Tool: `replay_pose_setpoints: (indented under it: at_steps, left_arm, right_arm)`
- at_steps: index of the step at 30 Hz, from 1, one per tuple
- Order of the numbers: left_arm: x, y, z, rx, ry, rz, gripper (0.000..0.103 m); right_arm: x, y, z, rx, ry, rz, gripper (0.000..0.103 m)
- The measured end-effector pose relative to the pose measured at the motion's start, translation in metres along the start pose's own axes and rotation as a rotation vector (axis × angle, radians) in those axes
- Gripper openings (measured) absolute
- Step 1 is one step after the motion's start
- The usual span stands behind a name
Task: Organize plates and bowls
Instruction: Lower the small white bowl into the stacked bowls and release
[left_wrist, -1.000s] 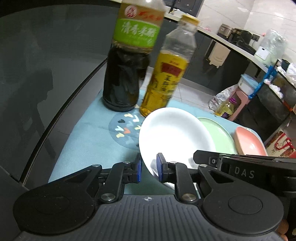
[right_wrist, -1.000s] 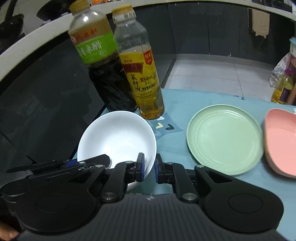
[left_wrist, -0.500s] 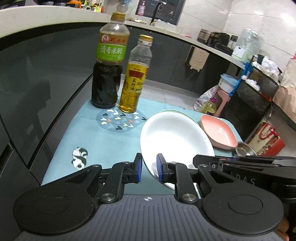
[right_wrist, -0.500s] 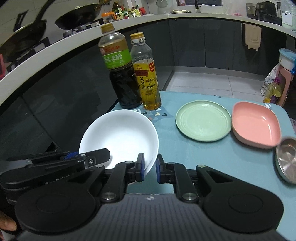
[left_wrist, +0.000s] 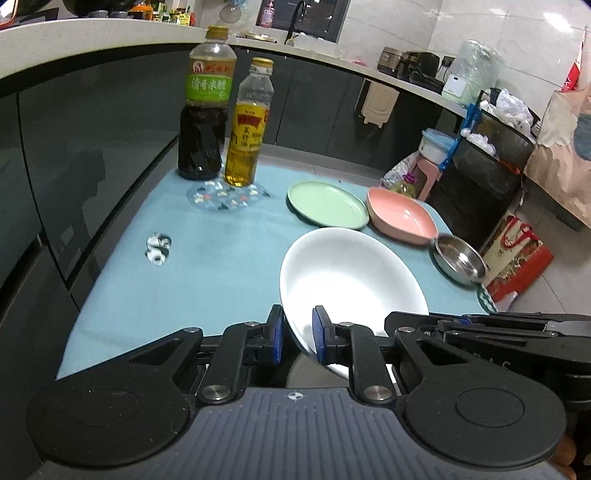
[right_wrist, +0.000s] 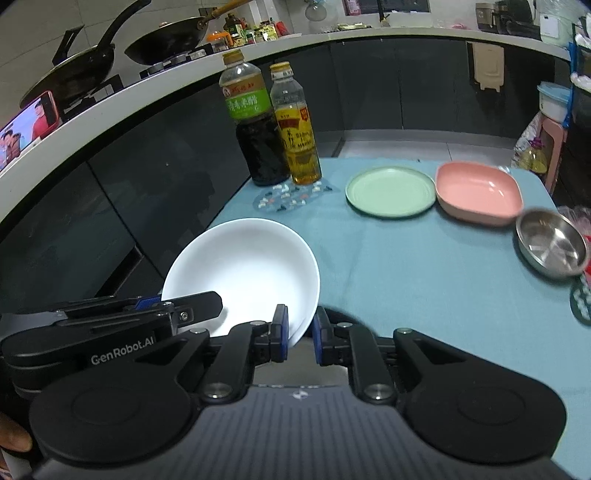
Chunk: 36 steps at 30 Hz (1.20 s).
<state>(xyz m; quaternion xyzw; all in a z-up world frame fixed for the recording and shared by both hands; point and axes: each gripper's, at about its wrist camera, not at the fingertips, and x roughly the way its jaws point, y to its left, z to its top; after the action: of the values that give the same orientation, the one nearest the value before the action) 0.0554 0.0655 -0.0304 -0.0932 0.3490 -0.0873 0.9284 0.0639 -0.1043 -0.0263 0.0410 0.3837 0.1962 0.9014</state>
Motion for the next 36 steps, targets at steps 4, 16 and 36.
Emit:
replay_pose_setpoints:
  at_steps: [4, 16, 36]
  left_arm:
    - [-0.002, -0.008, -0.012, 0.017, 0.027, -0.001, 0.015]
    - [0.012, -0.021, -0.034, 0.048, 0.11, -0.001, 0.016]
    - [0.007, -0.009, -0.043, 0.043, 0.134, -0.017, 0.016]
  right_arm:
    - [-0.007, -0.006, -0.016, 0.029, 0.015, 0.0, 0.01]
    - [-0.011, -0.023, -0.041, 0.081, 0.047, -0.023, 0.01]
    - [-0.005, -0.033, -0.052, 0.106, 0.071, -0.03, 0.012]
